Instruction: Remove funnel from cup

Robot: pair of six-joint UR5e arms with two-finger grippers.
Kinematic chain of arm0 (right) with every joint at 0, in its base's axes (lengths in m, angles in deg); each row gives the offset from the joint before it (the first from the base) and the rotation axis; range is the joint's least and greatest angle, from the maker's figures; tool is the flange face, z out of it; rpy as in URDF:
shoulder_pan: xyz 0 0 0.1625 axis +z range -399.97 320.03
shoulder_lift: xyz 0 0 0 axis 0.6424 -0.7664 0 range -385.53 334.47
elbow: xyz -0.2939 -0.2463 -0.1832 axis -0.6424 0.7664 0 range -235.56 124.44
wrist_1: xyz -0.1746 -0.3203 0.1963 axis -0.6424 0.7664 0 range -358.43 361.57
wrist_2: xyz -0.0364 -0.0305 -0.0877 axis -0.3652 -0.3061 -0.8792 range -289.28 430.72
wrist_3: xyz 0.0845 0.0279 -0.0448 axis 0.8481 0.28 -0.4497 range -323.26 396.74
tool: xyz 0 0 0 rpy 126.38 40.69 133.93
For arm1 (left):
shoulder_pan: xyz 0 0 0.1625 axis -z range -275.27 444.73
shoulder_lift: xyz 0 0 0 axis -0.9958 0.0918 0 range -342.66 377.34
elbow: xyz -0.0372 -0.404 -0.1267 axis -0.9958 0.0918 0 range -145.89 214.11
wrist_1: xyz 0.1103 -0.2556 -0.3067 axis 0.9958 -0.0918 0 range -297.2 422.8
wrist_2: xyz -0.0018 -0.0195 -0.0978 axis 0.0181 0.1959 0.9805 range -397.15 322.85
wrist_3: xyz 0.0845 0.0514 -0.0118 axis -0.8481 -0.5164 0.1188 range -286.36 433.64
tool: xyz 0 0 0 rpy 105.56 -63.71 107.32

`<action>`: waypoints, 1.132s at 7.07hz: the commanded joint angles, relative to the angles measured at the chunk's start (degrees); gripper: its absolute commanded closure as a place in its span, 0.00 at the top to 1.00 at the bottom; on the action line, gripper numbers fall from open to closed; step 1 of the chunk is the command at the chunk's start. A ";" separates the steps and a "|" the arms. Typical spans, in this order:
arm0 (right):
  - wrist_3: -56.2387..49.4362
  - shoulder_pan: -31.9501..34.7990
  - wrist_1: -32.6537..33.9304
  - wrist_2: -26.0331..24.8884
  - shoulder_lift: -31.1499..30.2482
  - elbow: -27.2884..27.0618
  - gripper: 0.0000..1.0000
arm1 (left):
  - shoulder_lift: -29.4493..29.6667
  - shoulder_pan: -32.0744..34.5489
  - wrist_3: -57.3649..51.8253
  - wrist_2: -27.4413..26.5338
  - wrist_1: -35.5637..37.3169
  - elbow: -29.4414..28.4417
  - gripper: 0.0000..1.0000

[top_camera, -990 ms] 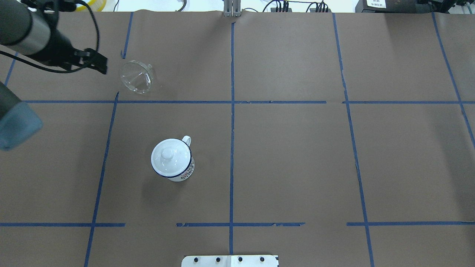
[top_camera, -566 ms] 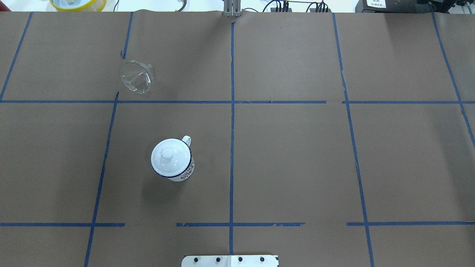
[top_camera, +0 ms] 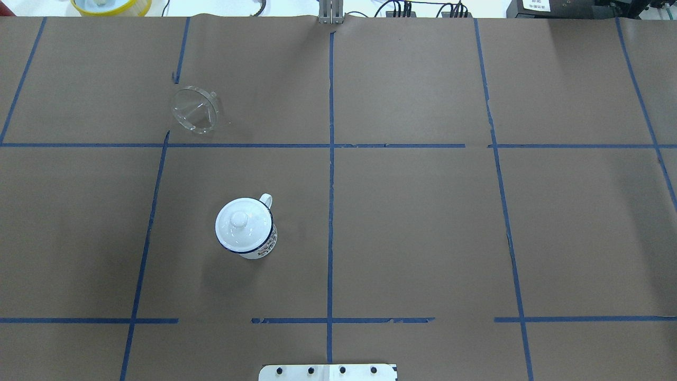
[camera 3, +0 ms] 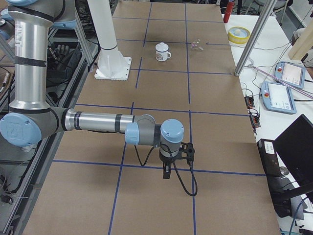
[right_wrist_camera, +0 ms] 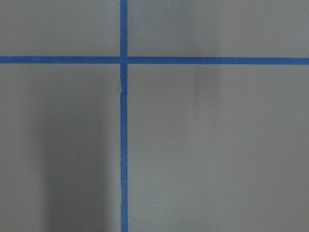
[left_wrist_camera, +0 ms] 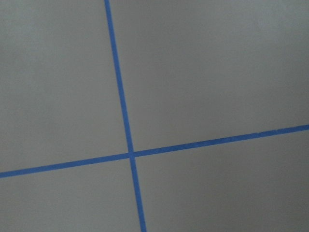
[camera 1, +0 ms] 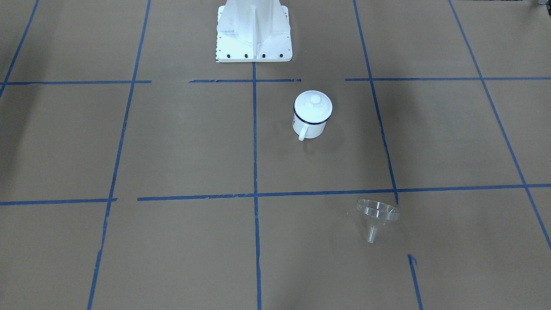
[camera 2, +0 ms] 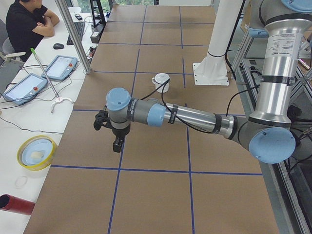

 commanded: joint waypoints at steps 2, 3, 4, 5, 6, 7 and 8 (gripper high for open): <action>0.00 0.00 0.00 0.00 0.00 -0.02 1.00 | -1.77 0.72 -1.26 0.04 0.12 -3.20 1.00; 0.00 0.00 0.00 0.00 0.00 -0.02 1.00 | -3.52 0.73 -1.35 0.13 0.03 -2.24 1.00; 0.00 0.00 0.00 0.00 0.00 -0.02 1.00 | -3.62 0.73 -1.44 0.04 0.03 -2.32 1.00; 0.00 0.00 0.00 0.00 0.00 -0.02 1.00 | -3.62 0.73 -1.26 0.04 0.03 -2.32 1.00; 0.00 0.00 0.00 0.00 0.00 -0.02 1.00 | -3.62 0.73 -1.26 0.04 0.03 -2.32 1.00; 0.00 0.00 0.00 0.00 0.00 -0.02 1.00 | -3.54 0.73 -1.26 0.04 0.03 -2.23 1.00; 0.00 0.00 0.00 0.00 0.00 -0.02 1.00 | -3.45 0.73 -1.26 -0.05 0.03 -2.23 1.00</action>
